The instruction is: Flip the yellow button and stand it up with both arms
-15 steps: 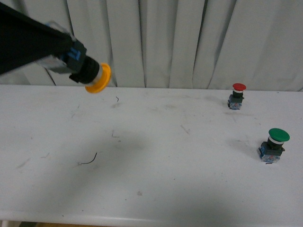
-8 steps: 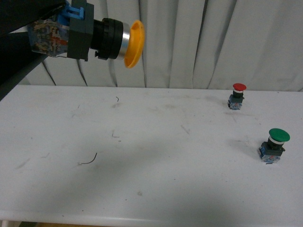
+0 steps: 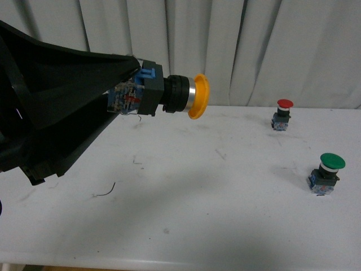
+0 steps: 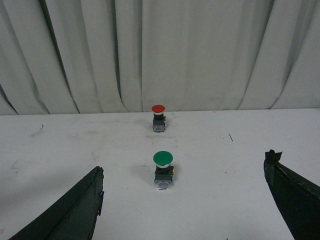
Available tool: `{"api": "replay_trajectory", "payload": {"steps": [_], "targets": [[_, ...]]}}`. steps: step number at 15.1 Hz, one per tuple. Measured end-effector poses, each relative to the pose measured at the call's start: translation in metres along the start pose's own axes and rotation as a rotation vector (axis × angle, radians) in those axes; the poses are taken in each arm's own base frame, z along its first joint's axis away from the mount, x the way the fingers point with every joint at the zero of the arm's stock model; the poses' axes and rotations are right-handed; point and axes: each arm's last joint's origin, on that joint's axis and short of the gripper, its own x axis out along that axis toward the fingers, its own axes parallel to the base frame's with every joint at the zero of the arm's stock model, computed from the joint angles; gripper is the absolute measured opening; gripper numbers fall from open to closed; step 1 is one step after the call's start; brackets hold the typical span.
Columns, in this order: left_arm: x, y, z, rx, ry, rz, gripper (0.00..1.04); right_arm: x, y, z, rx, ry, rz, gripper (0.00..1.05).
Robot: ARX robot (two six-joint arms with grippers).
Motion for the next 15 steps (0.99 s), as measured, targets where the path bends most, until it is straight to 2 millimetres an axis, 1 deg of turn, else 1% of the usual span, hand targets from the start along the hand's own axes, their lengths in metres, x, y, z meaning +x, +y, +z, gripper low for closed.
{"api": "replay_trajectory", "payload": {"steps": [1,5,6,7,8,9,10,11,12,13,14,15], "targets": [[0.000,0.001,0.000,-0.003,-0.001,0.003,0.33,0.000,0.000,0.000,0.000,0.000,0.000,0.98],[0.006,-0.007,0.007,0.021,-0.017,-0.034,0.33,0.000,0.000,0.000,0.000,0.000,0.000,0.98],[0.007,-0.007,0.007,0.022,-0.015,-0.038,0.33,0.001,0.000,0.001,0.010,-0.006,0.047,0.98],[0.008,-0.008,0.008,0.025,-0.015,-0.041,0.33,0.010,-0.005,0.008,0.014,-0.035,0.117,0.98],[0.011,-0.011,0.009,0.031,-0.017,-0.054,0.33,0.024,-0.007,0.012,0.021,-0.029,0.165,0.98],[0.014,-0.012,0.010,0.034,-0.018,-0.061,0.33,0.046,-0.003,0.021,0.017,-0.048,0.223,0.98],[0.015,-0.012,0.010,0.033,-0.019,-0.057,0.33,0.072,-0.002,0.036,0.013,-0.086,0.220,0.98],[0.015,-0.012,0.009,0.033,-0.017,-0.059,0.33,0.106,-0.001,0.050,0.000,-0.135,0.196,0.98],[0.016,-0.012,0.009,0.033,-0.016,-0.061,0.33,0.143,0.001,0.055,-0.009,-0.127,0.175,0.98],[0.016,-0.013,0.009,0.034,-0.014,-0.062,0.33,0.176,0.000,0.051,-0.018,-0.071,0.139,0.98],[0.017,-0.013,0.008,0.036,-0.014,-0.063,0.33,0.212,-0.003,0.039,-0.032,0.011,0.092,0.98],[0.017,-0.013,0.007,0.034,-0.010,-0.062,0.33,0.238,-0.004,0.030,-0.044,0.063,0.073,0.98]]}}
